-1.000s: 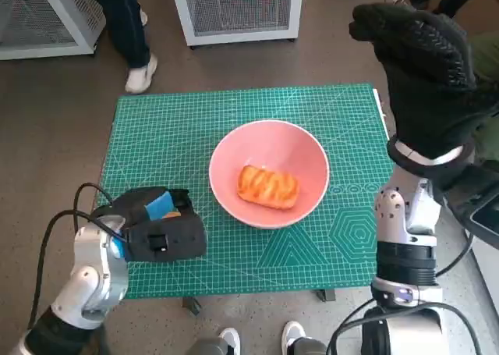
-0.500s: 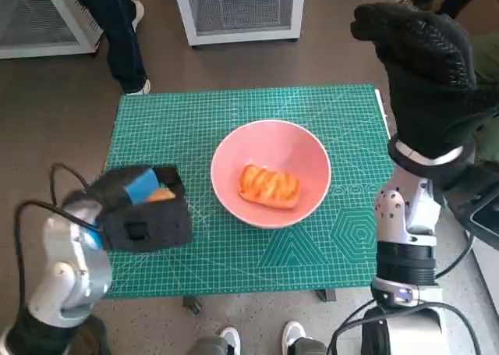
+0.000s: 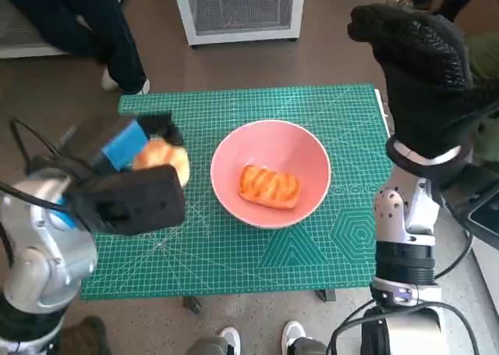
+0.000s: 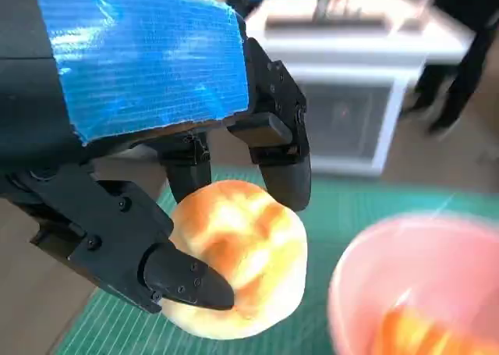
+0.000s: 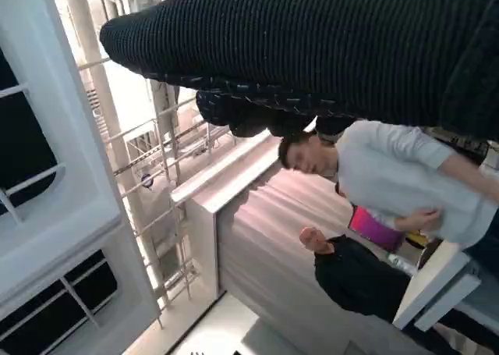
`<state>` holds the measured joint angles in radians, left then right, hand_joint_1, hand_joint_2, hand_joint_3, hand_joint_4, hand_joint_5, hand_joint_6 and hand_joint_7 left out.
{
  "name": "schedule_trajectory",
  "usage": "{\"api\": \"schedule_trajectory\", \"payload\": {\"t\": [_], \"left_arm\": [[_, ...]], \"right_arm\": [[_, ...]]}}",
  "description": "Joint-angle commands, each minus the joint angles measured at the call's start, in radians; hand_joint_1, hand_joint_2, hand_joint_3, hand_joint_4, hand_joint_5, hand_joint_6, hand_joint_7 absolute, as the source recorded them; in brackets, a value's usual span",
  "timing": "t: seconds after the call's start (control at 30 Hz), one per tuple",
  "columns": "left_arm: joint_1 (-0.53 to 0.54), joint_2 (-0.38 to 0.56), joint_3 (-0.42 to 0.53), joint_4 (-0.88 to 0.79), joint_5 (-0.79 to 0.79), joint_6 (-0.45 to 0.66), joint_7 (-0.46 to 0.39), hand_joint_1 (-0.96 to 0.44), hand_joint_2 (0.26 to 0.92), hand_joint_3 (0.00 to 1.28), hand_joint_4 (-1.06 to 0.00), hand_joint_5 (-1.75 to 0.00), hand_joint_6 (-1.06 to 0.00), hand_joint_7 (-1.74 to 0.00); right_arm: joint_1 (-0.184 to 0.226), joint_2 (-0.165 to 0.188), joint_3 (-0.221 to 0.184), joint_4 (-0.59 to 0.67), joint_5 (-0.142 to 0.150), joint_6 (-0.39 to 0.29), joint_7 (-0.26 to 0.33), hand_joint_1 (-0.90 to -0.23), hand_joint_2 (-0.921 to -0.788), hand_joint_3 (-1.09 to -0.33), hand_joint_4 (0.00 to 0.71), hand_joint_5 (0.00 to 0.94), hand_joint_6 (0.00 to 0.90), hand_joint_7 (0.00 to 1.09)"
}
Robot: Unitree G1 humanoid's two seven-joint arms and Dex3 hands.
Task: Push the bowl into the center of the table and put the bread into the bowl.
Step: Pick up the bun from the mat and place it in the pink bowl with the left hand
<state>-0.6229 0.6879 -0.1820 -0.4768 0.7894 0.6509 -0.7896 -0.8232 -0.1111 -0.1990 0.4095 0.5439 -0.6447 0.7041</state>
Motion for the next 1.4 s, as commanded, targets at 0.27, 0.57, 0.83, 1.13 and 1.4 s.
{"api": "schedule_trajectory", "payload": {"t": [0.27,0.57,0.83,1.13,1.4], "left_arm": [[-0.183,-0.103,-0.075,0.069,0.017,-0.102,0.083,0.00,0.549,0.67,-0.74,-1.36,-0.75,-1.01],[-0.281,-0.196,-0.141,0.245,-0.008,-0.226,0.164,0.00,0.707,0.40,-0.71,-1.34,-0.77,-0.90],[-0.341,-0.272,-0.180,0.357,-0.016,-0.280,0.183,0.00,0.835,0.17,-0.72,-1.20,-0.73,-1.01],[-0.393,-0.365,-0.225,0.530,-0.026,-0.343,0.236,0.00,0.840,0.17,-0.72,-1.20,-0.71,-1.04],[-0.415,-0.408,-0.248,0.658,-0.032,-0.397,0.277,0.00,0.609,0.62,-0.68,-1.37,-0.66,-1.14]], "right_arm": [[0.017,0.004,0.007,-0.008,-0.012,0.006,0.006,-0.668,-0.921,-0.666,0.352,0.003,0.339,0.21],[0.033,0.000,0.006,-0.019,-0.036,-0.010,-0.009,-0.659,-0.921,-0.687,0.337,0.000,0.324,0.20],[0.059,-0.008,0.009,-0.062,-0.099,-0.005,-0.076,-0.670,-0.921,-0.708,0.313,0.000,0.322,0.20],[0.073,-0.022,0.006,-0.076,-0.131,0.007,-0.118,-0.702,-0.921,-0.688,0.306,0.001,0.324,0.20],[0.077,-0.028,0.008,-0.073,-0.129,0.000,-0.118,-0.701,-0.921,-0.680,0.306,0.001,0.325,0.20]]}}
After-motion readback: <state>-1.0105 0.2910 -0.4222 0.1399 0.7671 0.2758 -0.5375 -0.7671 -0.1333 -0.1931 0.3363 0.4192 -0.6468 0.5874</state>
